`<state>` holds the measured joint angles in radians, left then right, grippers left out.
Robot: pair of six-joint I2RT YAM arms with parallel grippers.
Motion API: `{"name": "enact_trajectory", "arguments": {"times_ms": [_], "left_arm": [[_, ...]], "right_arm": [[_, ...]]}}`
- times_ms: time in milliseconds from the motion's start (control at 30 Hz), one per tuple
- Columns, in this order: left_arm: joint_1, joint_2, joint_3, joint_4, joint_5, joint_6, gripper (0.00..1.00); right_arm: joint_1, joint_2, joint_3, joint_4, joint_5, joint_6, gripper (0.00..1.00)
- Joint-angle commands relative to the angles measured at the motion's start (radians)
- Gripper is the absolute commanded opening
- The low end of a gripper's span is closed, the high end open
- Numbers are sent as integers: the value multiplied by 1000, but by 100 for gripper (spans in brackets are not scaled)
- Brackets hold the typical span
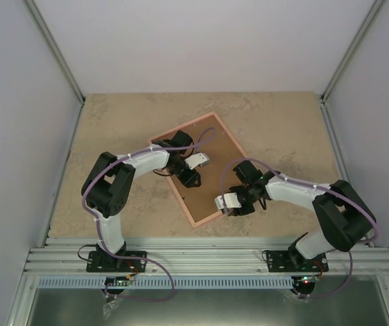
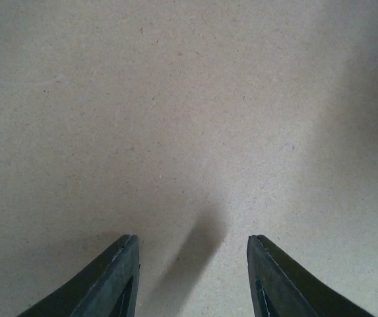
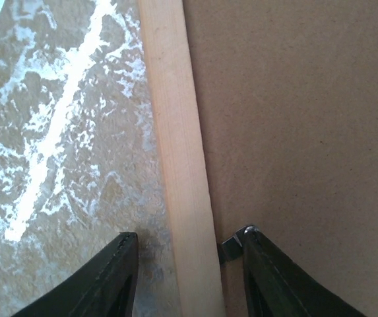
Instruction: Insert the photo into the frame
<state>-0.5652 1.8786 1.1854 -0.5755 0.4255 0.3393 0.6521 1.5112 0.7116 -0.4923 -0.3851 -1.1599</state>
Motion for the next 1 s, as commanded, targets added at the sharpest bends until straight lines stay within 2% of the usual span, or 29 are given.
{"name": "enact_trajectory", "arguments": {"times_ms": [0, 567, 967], "left_arm": [[-3, 20, 14, -15, -1, 5, 48], [-3, 36, 23, -17, 2, 11, 48], [-4, 40, 28, -17, 5, 9, 47]], "right_arm": [[-15, 14, -52, -105, 124, 37, 46], [-45, -97, -47, -109, 77, 58, 51], [-33, -8, -24, -81, 74, 95, 49]]}}
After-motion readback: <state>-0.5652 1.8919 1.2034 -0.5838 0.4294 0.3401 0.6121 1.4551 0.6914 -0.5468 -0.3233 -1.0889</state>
